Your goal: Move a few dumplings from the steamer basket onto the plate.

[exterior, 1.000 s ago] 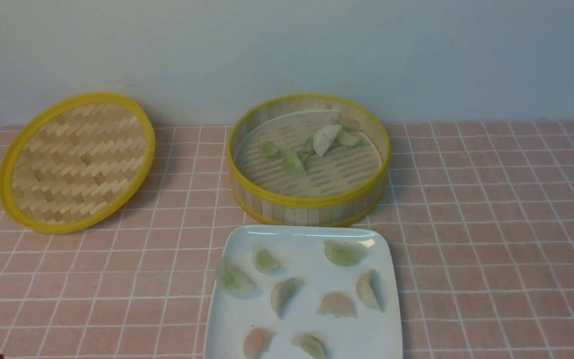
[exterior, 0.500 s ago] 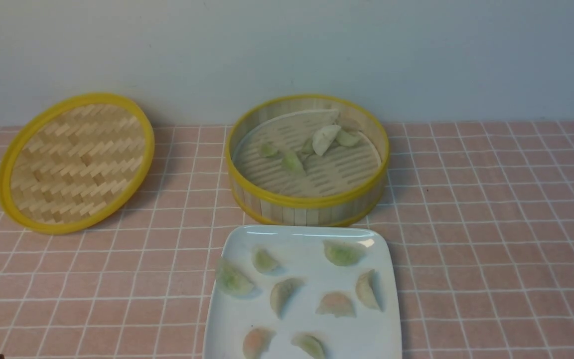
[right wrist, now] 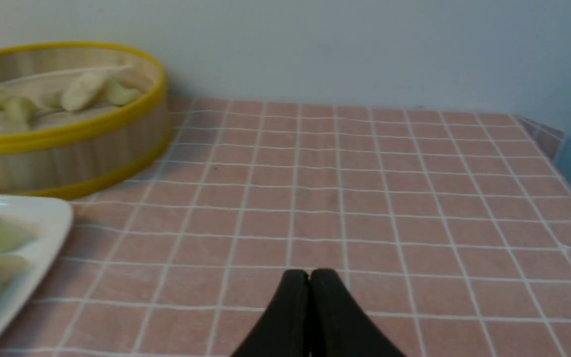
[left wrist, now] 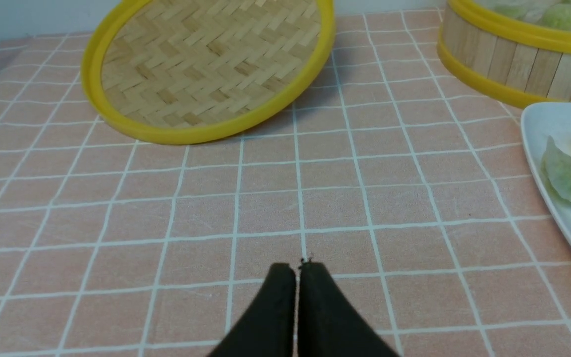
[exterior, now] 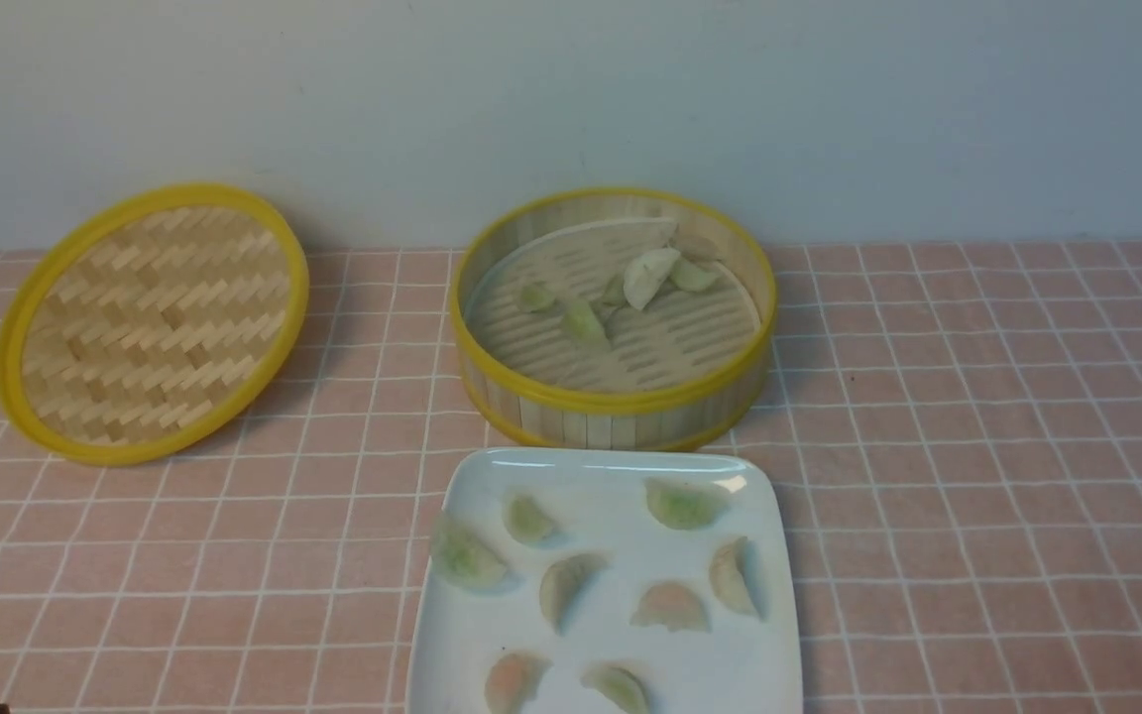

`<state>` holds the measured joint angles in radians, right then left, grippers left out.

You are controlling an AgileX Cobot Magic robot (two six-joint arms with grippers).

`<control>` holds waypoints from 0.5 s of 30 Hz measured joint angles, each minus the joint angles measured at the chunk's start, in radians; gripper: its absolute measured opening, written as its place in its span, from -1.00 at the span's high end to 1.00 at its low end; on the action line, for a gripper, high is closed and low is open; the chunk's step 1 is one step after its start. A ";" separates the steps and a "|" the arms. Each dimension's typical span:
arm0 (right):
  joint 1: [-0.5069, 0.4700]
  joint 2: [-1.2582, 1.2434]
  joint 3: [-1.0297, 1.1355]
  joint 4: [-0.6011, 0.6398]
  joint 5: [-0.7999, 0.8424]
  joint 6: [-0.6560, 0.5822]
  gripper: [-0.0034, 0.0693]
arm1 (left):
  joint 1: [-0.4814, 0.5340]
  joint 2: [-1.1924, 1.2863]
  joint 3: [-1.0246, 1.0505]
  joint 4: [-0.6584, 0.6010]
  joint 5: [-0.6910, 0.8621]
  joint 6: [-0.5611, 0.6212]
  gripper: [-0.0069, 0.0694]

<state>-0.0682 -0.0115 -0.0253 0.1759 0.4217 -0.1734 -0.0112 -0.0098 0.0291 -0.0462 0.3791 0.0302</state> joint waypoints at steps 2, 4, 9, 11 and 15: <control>-0.018 0.000 0.040 -0.002 -0.049 0.000 0.94 | 0.000 0.000 0.000 0.000 0.000 0.000 0.83; -0.020 0.000 0.049 -0.009 -0.051 -0.001 0.94 | 0.000 0.000 0.000 0.000 0.000 0.000 0.83; -0.018 0.000 0.049 -0.018 -0.036 -0.006 0.94 | 0.000 0.000 0.000 0.000 0.000 0.000 0.83; -0.018 0.000 0.048 -0.018 -0.036 -0.006 0.94 | 0.000 0.000 0.000 0.000 0.000 0.000 0.83; -0.018 0.000 0.048 -0.018 -0.035 -0.006 0.94 | 0.000 0.000 0.000 0.000 0.000 0.000 0.83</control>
<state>-0.0866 -0.0115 0.0230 0.1578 0.3869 -0.1791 -0.0112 -0.0098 0.0291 -0.0462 0.3791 0.0302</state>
